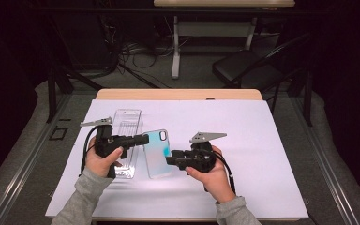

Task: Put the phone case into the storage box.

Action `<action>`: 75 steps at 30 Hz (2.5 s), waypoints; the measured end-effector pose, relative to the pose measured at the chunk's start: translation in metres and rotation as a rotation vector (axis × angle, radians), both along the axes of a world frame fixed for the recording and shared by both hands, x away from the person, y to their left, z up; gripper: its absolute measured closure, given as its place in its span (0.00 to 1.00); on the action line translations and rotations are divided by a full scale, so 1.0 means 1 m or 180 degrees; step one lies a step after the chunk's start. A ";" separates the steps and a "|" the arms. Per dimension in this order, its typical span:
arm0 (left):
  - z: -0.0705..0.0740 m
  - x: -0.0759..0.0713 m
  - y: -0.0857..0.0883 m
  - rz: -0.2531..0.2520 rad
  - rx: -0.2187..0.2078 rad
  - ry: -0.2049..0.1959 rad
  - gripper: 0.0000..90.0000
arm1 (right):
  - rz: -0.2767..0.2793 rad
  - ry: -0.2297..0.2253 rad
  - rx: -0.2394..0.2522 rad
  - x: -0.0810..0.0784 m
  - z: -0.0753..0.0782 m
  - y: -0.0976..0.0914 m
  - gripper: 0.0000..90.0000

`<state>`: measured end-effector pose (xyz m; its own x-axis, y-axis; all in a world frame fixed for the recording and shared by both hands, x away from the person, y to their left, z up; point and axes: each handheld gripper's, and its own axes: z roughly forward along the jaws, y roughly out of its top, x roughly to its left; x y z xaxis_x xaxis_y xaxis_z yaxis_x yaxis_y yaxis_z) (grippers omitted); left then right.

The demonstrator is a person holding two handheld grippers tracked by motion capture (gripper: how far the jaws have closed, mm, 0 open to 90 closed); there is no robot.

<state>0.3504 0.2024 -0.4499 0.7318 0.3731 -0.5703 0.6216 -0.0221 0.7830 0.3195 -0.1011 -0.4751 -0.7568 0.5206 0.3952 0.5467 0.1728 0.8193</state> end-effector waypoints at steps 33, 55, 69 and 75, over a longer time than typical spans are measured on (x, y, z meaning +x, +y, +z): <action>-0.003 -0.002 -0.010 -0.0123 0.0033 0.0027 0.90 | 0.0004 0.0107 0.0107 0.004 -0.003 -0.005 0.86; -0.004 -0.002 -0.011 -0.0135 0.0029 0.0030 0.90 | 0.0007 0.0144 0.0147 0.006 -0.005 -0.008 0.92; -0.004 -0.002 -0.010 -0.0129 0.0027 0.0038 0.90 | 0.0026 0.0174 0.0154 0.007 -0.005 -0.009 0.92; -0.004 -0.003 -0.010 -0.0118 0.0016 0.0048 0.90 | 0.0020 0.0168 0.0175 0.007 -0.005 -0.008 0.92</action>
